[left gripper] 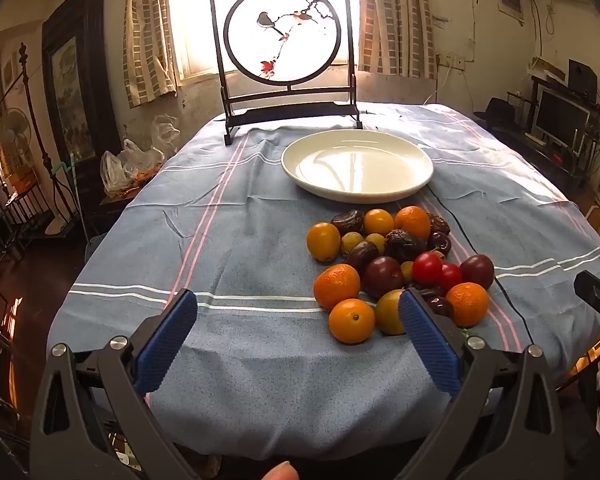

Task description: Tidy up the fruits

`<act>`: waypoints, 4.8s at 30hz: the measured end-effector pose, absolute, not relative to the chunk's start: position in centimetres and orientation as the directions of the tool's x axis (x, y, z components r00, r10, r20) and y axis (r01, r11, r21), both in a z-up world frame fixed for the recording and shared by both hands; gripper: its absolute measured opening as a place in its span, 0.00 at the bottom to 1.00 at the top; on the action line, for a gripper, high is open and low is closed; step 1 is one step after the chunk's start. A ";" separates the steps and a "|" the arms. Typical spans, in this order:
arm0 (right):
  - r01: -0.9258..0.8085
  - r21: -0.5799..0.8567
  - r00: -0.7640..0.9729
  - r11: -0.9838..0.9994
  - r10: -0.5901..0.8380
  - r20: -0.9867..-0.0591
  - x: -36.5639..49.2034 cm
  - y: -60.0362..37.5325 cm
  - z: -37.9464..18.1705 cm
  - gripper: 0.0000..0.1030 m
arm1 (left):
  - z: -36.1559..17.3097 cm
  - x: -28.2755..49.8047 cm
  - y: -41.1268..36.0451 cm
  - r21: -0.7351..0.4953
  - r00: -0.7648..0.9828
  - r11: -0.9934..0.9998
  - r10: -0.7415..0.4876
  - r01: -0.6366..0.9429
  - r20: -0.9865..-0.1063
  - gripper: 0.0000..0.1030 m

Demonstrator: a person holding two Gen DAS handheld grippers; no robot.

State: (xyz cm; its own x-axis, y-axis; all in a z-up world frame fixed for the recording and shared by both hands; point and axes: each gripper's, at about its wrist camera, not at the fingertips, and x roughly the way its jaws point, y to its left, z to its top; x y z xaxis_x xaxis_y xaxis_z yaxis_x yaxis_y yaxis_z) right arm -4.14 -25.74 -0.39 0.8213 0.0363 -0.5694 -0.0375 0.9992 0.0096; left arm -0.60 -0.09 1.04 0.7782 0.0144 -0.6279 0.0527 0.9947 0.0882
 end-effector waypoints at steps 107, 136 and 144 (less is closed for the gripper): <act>-0.088 0.081 0.785 0.993 0.119 -0.608 -3.4 -25.6 -2.2 0.96 | -6.6 3.2 -1.5 -0.003 0.631 0.961 -0.184 0.276 -0.754 0.44; -0.339 0.256 0.602 0.905 0.418 -0.680 3.3 -20.9 -7.1 0.41 | -5.4 2.0 -0.3 -0.001 0.702 0.957 -0.213 0.290 -0.680 0.35; -0.347 0.279 0.642 0.895 0.444 -0.625 1.8 -21.9 -5.6 0.40 | -4.9 2.0 0.4 -0.029 0.703 0.959 -0.228 0.283 -0.674 0.35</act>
